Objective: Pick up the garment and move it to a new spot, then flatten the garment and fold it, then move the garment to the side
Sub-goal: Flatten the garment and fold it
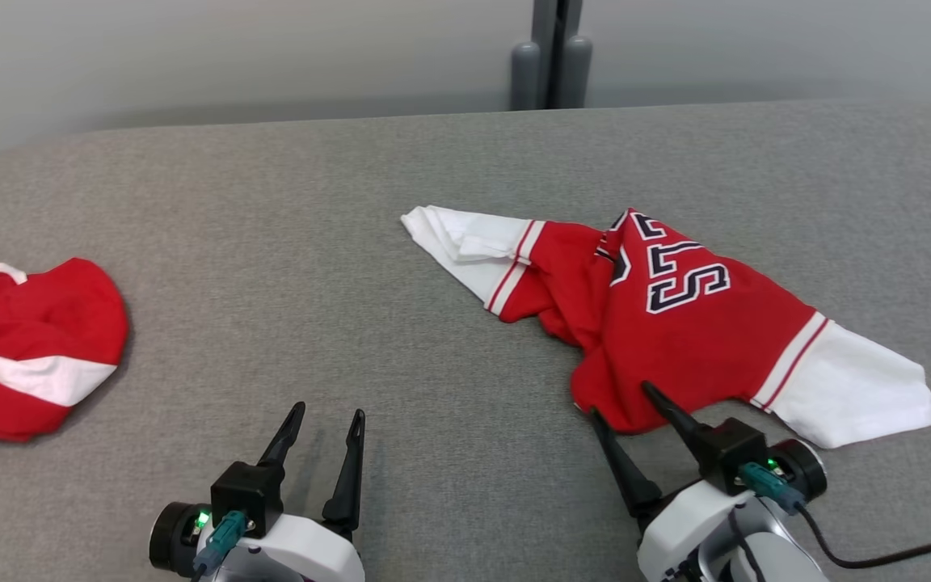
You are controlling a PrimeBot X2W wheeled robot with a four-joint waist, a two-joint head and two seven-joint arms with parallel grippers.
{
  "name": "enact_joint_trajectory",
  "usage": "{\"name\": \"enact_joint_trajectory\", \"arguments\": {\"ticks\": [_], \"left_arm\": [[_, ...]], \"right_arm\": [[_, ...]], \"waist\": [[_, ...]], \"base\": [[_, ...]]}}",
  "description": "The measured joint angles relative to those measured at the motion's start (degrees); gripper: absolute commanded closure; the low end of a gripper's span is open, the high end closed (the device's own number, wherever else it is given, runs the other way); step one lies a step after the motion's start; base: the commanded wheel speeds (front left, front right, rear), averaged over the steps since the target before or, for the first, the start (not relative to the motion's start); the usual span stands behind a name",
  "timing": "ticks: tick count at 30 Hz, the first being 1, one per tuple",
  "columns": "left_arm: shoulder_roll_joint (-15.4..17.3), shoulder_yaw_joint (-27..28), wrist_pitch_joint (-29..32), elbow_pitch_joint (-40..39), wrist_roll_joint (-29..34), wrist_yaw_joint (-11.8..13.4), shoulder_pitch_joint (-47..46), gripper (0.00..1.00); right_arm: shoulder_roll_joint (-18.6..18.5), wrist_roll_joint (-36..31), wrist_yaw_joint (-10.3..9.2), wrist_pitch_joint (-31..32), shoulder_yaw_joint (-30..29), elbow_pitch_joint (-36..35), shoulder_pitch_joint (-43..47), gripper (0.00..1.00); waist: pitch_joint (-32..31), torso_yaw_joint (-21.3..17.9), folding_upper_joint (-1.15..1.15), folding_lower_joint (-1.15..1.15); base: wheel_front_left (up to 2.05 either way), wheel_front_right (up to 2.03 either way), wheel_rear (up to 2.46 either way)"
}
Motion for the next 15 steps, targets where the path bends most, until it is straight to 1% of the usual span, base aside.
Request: {"name": "enact_joint_trajectory", "arguments": {"ticks": [4,6,8,10,15], "left_arm": [[0.0,-0.1,0.0,0.2,-0.3,0.2,0.3,0.0],[0.0,0.1,0.0,0.4,-0.5,0.2,0.5,0.0],[0.0,0.2,0.0,0.5,-0.7,0.4,1.0,0.0],[0.0,0.3,0.0,0.7,-1.0,0.4,1.4,0.0],[0.0,0.2,0.0,0.7,-1.5,0.6,1.5,0.0]], "right_arm": [[-0.1,-1.0,0.0,0.0,3.5,3.2,-2.1,0.0],[-0.3,-3.0,0.0,0.0,5.2,5.2,-3.2,0.0],[-0.3,-4.5,0.0,0.0,5.7,7.7,-4.4,0.0],[-0.4,-6.8,0.0,0.0,4.9,10.1,-5.5,0.0],[-0.4,-11.4,0.0,0.0,-0.3,16.3,-7.7,0.0]], "waist": [[0.0,1.9,0.0,0.0],[0.0,2.7,0.0,0.0],[-0.1,3.3,0.0,0.0],[-0.1,3.7,0.0,0.0],[-0.3,4.3,0.0,0.0]], "base": [[0.0,0.0,0.0],[0.0,0.0,0.0],[0.0,0.0,0.0],[0.0,0.0,0.0],[0.0,0.0,0.0]]}}
